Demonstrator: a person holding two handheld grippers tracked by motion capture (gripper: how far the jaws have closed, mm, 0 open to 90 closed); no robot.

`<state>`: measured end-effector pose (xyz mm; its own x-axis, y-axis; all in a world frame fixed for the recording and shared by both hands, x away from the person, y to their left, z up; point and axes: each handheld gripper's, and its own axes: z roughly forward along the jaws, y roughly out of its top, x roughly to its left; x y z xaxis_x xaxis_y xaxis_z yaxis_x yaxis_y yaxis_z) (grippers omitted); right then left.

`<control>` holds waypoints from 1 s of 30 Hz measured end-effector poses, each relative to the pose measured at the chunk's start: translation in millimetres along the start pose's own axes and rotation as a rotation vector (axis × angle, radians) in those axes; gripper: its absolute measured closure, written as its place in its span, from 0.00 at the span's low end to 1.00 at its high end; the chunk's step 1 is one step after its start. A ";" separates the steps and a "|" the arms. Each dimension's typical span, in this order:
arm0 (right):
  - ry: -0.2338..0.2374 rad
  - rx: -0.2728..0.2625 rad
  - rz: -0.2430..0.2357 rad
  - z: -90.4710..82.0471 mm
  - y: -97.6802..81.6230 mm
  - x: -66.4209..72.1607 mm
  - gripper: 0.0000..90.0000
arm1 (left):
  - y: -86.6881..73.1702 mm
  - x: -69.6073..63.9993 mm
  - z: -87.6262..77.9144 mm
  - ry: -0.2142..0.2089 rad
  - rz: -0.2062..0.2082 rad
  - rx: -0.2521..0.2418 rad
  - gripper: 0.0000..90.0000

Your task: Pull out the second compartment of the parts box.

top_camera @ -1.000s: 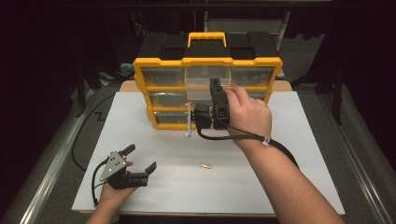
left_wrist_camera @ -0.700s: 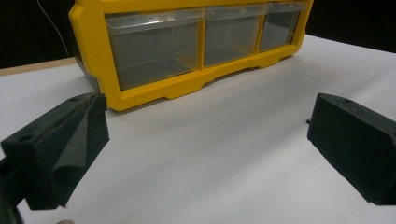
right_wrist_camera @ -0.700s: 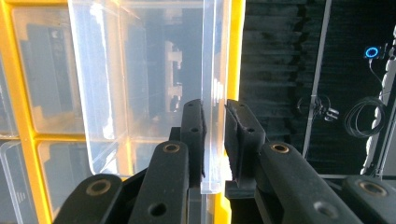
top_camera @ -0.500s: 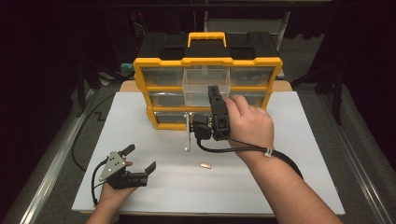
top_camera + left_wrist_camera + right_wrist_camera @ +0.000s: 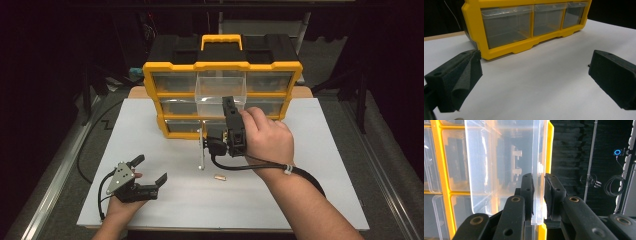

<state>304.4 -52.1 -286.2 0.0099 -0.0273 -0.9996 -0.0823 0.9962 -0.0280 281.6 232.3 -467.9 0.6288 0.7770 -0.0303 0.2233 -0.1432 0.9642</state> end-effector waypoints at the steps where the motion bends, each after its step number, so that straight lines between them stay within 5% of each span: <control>1: 0.000 -0.001 0.001 -0.3 -0.2 0.3 0.87 | 0.0 0.1 0.1 0.001 0.000 0.000 0.00; 20: -0.008 -0.003 0.015 -2.0 -1.8 1.8 0.87 | 0.0 -0.1 0.1 0.000 0.001 0.000 0.00; 30: 0.024 -0.030 0.055 -13.1 -1.5 5.6 0.62 | -0.2 -0.1 0.4 0.000 0.002 0.005 0.00</control>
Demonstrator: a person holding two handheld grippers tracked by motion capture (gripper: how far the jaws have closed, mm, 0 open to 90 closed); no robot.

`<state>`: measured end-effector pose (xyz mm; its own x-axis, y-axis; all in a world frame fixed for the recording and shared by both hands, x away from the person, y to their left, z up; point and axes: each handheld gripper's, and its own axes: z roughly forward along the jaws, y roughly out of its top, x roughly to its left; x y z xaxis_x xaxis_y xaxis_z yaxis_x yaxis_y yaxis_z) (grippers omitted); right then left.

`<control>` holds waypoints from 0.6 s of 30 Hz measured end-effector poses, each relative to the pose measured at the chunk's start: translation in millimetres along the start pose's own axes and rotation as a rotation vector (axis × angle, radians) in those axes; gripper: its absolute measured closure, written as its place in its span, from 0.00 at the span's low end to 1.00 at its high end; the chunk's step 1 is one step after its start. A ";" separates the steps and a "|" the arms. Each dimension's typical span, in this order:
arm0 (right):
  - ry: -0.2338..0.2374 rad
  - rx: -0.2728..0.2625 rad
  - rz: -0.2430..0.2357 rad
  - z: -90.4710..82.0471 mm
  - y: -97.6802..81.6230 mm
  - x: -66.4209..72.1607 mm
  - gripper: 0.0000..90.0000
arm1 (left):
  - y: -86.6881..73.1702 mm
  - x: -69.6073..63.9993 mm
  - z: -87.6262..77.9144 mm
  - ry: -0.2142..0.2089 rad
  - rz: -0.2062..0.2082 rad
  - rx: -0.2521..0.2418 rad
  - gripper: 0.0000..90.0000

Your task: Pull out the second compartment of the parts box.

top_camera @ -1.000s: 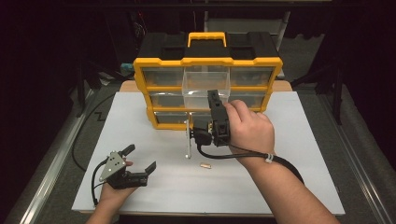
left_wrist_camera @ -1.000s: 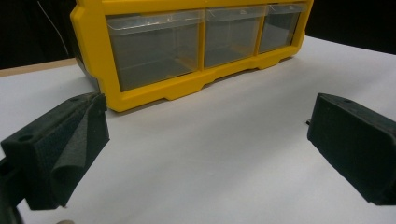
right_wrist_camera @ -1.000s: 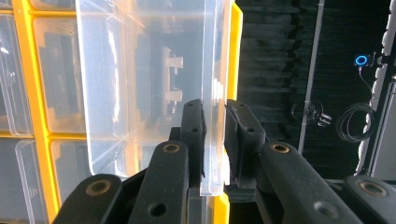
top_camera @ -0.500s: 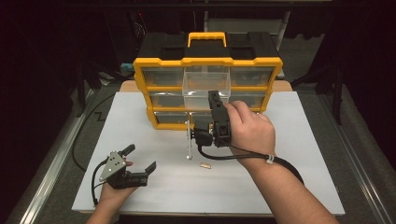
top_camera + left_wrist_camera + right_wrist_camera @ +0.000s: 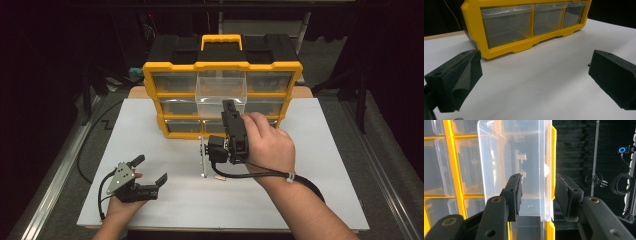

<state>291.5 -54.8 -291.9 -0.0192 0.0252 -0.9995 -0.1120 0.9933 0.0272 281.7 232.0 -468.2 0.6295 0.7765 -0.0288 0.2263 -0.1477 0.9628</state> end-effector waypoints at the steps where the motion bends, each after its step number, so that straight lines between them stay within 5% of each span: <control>1: -0.003 -0.003 -0.001 -1.3 -0.3 1.0 0.61 | 0.0 -0.2 0.0 0.001 -0.002 -0.003 0.00; 8: 0.017 -0.002 0.006 -7.4 -6.3 12.3 0.57 | -0.1 0.3 -0.2 0.001 -0.004 -0.001 0.00; 18: 0.080 0.008 0.011 -8.5 -20.6 47.5 0.55 | -0.1 0.8 -0.4 0.002 -0.003 -0.004 0.00</control>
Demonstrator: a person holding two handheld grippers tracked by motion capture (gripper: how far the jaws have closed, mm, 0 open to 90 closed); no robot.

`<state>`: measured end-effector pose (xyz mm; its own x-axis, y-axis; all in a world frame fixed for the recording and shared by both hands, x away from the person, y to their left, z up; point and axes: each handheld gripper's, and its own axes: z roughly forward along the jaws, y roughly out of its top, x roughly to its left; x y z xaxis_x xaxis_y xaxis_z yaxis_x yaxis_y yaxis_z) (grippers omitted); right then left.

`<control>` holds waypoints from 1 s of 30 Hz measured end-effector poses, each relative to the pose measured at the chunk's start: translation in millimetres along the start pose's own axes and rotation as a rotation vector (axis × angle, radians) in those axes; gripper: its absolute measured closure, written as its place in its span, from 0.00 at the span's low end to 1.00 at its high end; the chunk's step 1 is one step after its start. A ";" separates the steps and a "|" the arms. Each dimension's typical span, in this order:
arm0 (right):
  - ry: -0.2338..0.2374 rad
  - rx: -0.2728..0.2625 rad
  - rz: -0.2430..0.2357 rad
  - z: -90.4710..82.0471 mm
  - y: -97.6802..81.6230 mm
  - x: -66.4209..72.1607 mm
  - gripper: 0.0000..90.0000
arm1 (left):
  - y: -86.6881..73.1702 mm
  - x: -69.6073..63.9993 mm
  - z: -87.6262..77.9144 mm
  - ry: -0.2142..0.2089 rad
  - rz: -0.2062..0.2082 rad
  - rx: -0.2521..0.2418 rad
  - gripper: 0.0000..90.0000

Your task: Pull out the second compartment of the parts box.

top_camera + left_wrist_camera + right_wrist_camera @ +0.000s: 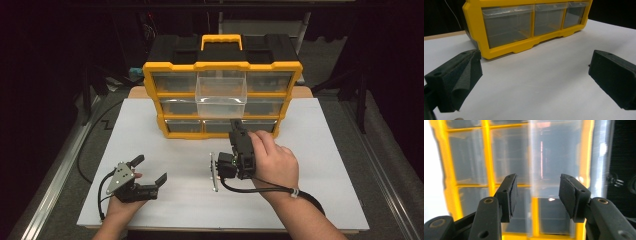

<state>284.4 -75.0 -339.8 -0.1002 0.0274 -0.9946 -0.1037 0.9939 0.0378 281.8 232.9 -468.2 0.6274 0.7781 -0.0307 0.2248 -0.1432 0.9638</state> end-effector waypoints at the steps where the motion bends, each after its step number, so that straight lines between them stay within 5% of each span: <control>1: 0.009 -0.001 0.001 0.3 -1.5 5.4 0.55 | 0.0 0.0 0.1 0.000 0.000 0.000 0.00; 22: 0.169 0.031 0.014 7.0 -25.7 105.7 0.53 | -0.4 -0.1 1.3 -0.002 0.011 0.002 0.00; 30: 0.211 0.049 0.011 5.3 -37.4 133.9 0.52 | -0.4 0.2 1.2 0.000 0.005 -0.004 0.00</control>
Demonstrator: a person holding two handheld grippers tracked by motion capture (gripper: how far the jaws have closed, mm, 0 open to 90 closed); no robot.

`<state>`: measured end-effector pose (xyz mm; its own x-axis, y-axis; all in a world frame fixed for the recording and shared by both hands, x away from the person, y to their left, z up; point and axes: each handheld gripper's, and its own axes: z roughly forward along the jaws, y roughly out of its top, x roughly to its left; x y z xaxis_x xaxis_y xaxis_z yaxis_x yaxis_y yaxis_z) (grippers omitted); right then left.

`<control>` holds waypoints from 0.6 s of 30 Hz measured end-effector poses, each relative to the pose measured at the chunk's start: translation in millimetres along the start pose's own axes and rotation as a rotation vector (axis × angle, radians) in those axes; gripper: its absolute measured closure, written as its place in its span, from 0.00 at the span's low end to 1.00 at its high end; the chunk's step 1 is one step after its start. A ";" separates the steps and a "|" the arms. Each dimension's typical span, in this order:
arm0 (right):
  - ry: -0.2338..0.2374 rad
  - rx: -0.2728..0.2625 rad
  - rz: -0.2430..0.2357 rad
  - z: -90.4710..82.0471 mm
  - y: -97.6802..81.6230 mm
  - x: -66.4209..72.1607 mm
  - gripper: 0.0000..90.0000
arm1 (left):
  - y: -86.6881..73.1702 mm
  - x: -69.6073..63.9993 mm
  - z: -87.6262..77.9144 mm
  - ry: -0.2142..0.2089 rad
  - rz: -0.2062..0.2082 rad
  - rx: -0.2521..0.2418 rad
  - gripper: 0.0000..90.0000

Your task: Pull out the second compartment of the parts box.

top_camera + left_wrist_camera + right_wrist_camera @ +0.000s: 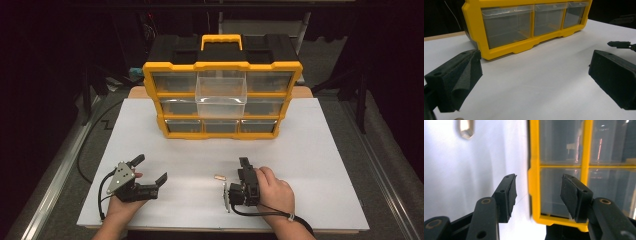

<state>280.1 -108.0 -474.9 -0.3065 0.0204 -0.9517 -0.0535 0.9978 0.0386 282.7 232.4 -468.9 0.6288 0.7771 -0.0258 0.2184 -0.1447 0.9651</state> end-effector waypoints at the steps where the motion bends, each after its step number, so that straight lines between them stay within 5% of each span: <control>1: 0.001 -0.005 0.004 0.3 -2.3 3.0 0.51 | 0.0 -0.1 -0.4 0.000 0.003 0.003 0.00; 18: 0.052 -0.010 0.015 -12.7 -29.6 -1.6 0.27 | 0.2 -0.9 -0.2 -0.006 -0.004 -0.002 0.00</control>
<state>270.1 -138.3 -470.6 -0.3566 0.0315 -0.9337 -0.0581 0.9967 0.0558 282.1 231.8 -468.6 0.6322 0.7742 -0.0307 0.2190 -0.1404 0.9656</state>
